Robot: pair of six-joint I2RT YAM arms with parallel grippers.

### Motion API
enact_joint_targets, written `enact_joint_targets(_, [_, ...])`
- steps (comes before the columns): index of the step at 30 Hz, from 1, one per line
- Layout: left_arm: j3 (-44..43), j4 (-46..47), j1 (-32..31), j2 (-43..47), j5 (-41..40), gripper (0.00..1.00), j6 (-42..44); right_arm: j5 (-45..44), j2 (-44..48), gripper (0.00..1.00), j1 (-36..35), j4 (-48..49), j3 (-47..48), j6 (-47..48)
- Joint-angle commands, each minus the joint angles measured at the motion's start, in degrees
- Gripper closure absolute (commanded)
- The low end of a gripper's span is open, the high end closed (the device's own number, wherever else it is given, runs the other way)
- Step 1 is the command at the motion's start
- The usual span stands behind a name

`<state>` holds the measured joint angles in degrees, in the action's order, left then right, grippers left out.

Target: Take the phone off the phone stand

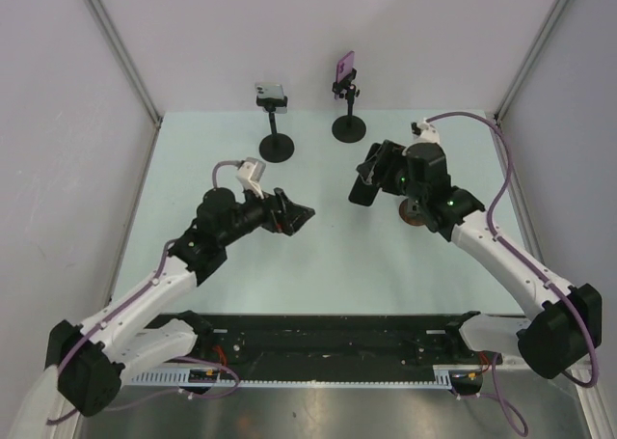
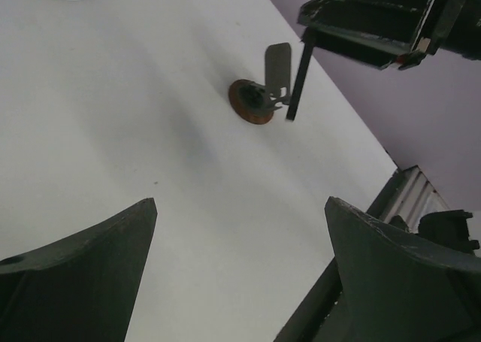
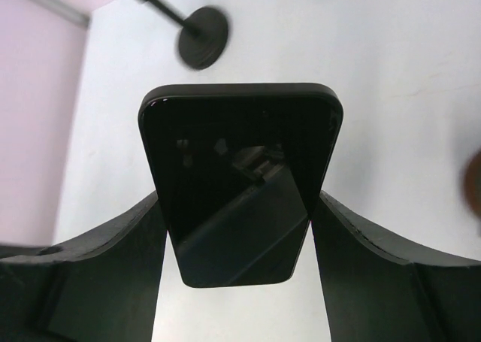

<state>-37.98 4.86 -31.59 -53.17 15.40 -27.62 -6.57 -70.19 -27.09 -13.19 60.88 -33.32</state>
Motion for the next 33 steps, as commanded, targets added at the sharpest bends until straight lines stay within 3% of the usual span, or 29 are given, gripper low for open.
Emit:
enact_joint_targets(1, [-4.9,7.3,-6.0,-4.4,0.0,0.00,-1.5,3.2,0.4,1.00,-5.0,7.6,0.3,-10.8])
enact_joint_targets(9, [-8.8,8.9,-14.2,-13.2,-8.8,0.01,4.0,4.5,0.8,1.00,-9.5,9.6,-1.8,-15.5])
enact_joint_targets(15, [-9.6,8.8,-17.0,-16.3,-14.2,0.16,7.2,5.2,1.4,1.00,-11.0,9.1,-2.8,-16.9])
enact_joint_targets(18, [-9.4,8.8,-17.6,-16.8,-14.3,0.32,7.6,5.1,2.3,1.00,-11.1,9.1,-3.5,-17.3])
enact_joint_targets(22, [-9.0,8.8,-18.2,-16.9,-14.2,0.76,7.8,4.9,3.0,1.00,-11.2,8.8,-4.2,-17.5])
enact_joint_targets(24, [-8.9,8.8,-18.2,-16.3,-14.6,0.90,7.8,4.9,3.5,0.98,-11.2,8.5,-4.5,-17.4])
enact_joint_targets(25, [-8.7,8.8,-18.2,-16.1,-14.8,1.00,7.8,4.9,3.7,0.94,-11.2,8.4,-4.6,-16.9])
enact_joint_targets(27, [-8.4,8.8,-18.2,-15.2,-15.0,1.00,8.1,5.6,4.3,0.82,-11.3,8.8,-4.8,-16.0])
enact_joint_targets(28, [-8.1,8.8,-18.2,-14.9,-15.0,1.00,8.3,5.9,4.4,0.57,-11.2,9.2,-4.9,-15.2])
enact_joint_targets(30, [-7.7,8.7,-18.0,-14.2,-15.2,1.00,8.8,7.5,4.6,0.33,-11.3,9.6,-4.9,-13.4])
enact_joint_targets(31, [-7.2,8.5,-17.8,-13.9,-15.2,1.00,9.0,7.6,4.8,0.14,-11.3,9.7,-4.9,-12.8])
enact_joint_targets(33, [-6.2,7.9,-16.5,-12.8,-16.9,1.00,8.8,7.5,5.7,0.02,-11.1,9.5,-4.9,-10.8])
